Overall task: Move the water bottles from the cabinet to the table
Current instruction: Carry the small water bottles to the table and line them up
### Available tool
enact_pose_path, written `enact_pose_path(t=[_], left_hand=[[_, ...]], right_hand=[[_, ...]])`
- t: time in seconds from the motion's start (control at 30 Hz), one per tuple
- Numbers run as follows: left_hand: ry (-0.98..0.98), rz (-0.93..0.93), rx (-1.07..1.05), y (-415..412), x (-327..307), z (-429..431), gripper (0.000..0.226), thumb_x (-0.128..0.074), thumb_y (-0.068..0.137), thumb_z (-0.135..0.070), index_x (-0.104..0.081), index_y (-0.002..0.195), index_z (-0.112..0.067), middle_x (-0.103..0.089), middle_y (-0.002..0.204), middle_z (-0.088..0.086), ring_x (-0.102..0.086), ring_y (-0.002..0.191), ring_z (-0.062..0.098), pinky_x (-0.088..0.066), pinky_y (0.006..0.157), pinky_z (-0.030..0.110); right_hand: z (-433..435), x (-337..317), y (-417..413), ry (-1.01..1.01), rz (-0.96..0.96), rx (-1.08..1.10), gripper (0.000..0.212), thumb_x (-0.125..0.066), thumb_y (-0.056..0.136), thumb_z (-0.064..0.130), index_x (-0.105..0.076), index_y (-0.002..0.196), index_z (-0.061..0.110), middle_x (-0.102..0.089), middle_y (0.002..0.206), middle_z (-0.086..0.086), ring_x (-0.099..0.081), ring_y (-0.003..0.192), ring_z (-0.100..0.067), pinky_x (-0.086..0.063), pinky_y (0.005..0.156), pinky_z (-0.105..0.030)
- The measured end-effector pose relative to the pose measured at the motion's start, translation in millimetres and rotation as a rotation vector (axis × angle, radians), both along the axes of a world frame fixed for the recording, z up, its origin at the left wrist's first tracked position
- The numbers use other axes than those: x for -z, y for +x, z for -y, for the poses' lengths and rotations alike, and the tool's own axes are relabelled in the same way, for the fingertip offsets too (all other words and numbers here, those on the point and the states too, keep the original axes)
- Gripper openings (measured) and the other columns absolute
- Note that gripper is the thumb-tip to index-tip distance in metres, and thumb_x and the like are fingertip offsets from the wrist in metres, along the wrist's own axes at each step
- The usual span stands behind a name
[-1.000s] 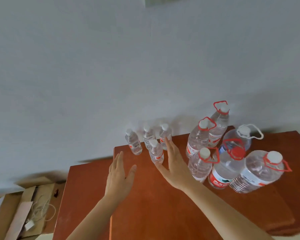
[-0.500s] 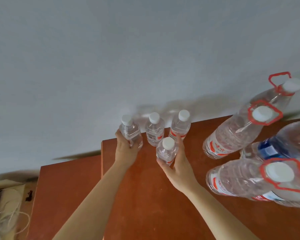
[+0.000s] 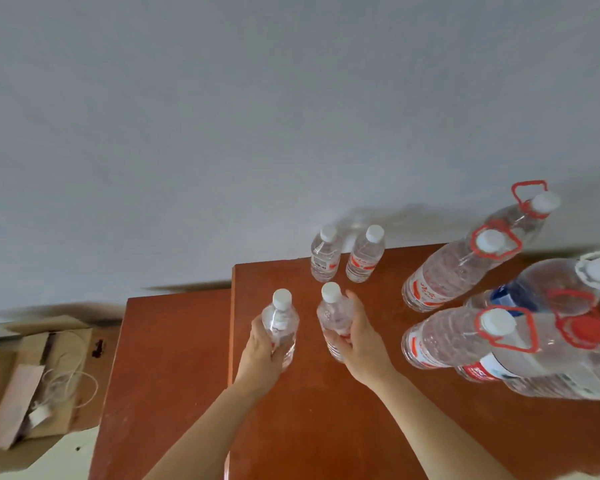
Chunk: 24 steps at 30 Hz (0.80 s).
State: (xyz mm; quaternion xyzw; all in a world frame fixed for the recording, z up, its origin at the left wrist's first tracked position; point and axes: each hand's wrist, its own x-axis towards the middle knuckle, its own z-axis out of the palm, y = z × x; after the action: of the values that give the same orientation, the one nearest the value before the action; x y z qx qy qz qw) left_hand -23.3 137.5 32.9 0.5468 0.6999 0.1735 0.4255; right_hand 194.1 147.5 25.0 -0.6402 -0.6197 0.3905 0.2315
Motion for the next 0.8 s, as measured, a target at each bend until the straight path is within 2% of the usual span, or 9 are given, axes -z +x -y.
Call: enact_pose_path(t=[0.1, 0.2, 0.27, 0.37, 0.43, 0.5, 0.6, 0.7, 0.8], left_hand=[[0.118, 0.002, 0.042, -13.6, -41.2, 11.0, 0.060, -0.059, 0.098, -0.037, -0.027, 0.146, -0.020, -0.049, 0.136, -0.004, -0.056, 0.120, 0.023, -0.048, 0.092, 0.033], [0.294, -0.024, 0.025, -29.3, -97.2, 1.4, 0.065, -0.064, 0.096, -0.035, -0.026, 0.148, -0.024, -0.047, 0.140, -0.005, -0.054, 0.126, 0.022, -0.050, 0.099, 0.039], [0.435, -0.046, -0.035, -37.0, -147.1, -3.7, 0.071, -0.065, 0.095, -0.039, -0.024, 0.151, -0.027, -0.045, 0.144, -0.005, -0.051, 0.127, 0.018, -0.049, 0.101, 0.042], [0.681, -0.147, -0.117, -44.4, -226.7, 3.1, 0.081, -0.070, 0.091, -0.042, -0.022, 0.155, -0.029, -0.045, 0.135, -0.005, -0.045, 0.118, 0.012, -0.047, 0.088, 0.036], [0.843, -0.287, -0.155, -49.2, -269.5, 21.0, 0.083, -0.073, 0.089, -0.039, -0.025, 0.155, -0.028, -0.049, 0.128, 0.003, -0.046, 0.113, 0.020, -0.046, 0.076, 0.037], [0.946, -0.418, -0.196, -53.0, -295.8, 45.4, 0.082, -0.072, 0.089, -0.041, -0.027, 0.156, -0.026, -0.050, 0.120, 0.008, -0.046, 0.108, 0.026, -0.046, 0.071, 0.037], [1.002, -0.583, -0.299, -57.7, -316.3, 108.1, 0.081, -0.070, 0.087, -0.042, -0.028, 0.155, -0.029, -0.048, 0.117, 0.009, -0.045, 0.105, 0.025, -0.051, 0.074, 0.042], [0.956, -0.702, -0.417, -59.7, -317.9, 173.0, 0.089, -0.079, 0.084, -0.032, -0.027, 0.155, -0.034, -0.048, 0.116, 0.007, -0.049, 0.103, 0.028, -0.054, 0.075, 0.050], [0.907, -0.794, -0.537, -65.3, -322.1, 240.1, 0.083, -0.073, 0.084, -0.039, -0.028, 0.154, -0.034, -0.050, 0.114, 0.007, -0.050, 0.104, 0.029, -0.052, 0.081, 0.049]], right_hand=[[18.3, -42.0, 3.3, 0.107, 0.006, -0.045, 0.085, -0.061, 0.092, 0.062, -0.002, 0.153, 0.055, -0.038, 0.159, 0.014, -0.046, 0.141, -0.010, -0.046, 0.112, -0.033], [12.8, -100.5, 2.3, 0.204, -0.033, -0.033, 0.090, -0.063, 0.094, 0.056, 0.002, 0.157, 0.051, -0.035, 0.156, 0.020, -0.047, 0.139, -0.008, -0.043, 0.103, -0.013], [2.4, -148.1, -1.4, 0.303, -0.073, -0.019, 0.093, -0.063, 0.094, 0.056, 0.004, 0.158, 0.050, -0.036, 0.158, 0.015, -0.053, 0.132, -0.010, -0.041, 0.093, -0.006], [-9.6, -220.8, -6.3, 0.524, -0.110, -0.024, 0.095, -0.061, 0.090, 0.059, 0.006, 0.156, 0.053, -0.043, 0.153, 0.008, -0.058, 0.128, -0.020, -0.051, 0.095, -0.023], [-9.0, -262.4, -8.4, 0.636, -0.121, -0.061, 0.095, -0.062, 0.089, 0.059, 0.006, 0.156, 0.051, -0.045, 0.153, 0.003, -0.058, 0.129, -0.026, -0.056, 0.095, -0.036], [-6.7, -293.3, -12.4, 0.699, -0.130, -0.103, 0.097, -0.064, 0.091, 0.055, 0.004, 0.159, 0.043, -0.043, 0.156, -0.001, -0.059, 0.127, -0.027, -0.055, 0.091, -0.035], [11.9, -322.5, -29.1, 0.760, -0.202, -0.229, 0.096, -0.067, 0.093, 0.048, 0.002, 0.159, 0.039, -0.046, 0.154, -0.001, -0.060, 0.124, -0.025, -0.052, 0.089, -0.031], [29.7, -333.1, -55.2, 0.807, -0.271, -0.392, 0.095, -0.068, 0.094, 0.045, -0.001, 0.161, 0.037, -0.052, 0.149, -0.002, -0.063, 0.120, -0.025, -0.053, 0.085, -0.030], [52.0, -338.7, -92.8, 0.791, -0.311, -0.539, 0.094, -0.069, 0.095, 0.042, -0.005, 0.162, 0.030, -0.053, 0.147, -0.006, -0.063, 0.120, -0.026, -0.048, 0.084, -0.025]])
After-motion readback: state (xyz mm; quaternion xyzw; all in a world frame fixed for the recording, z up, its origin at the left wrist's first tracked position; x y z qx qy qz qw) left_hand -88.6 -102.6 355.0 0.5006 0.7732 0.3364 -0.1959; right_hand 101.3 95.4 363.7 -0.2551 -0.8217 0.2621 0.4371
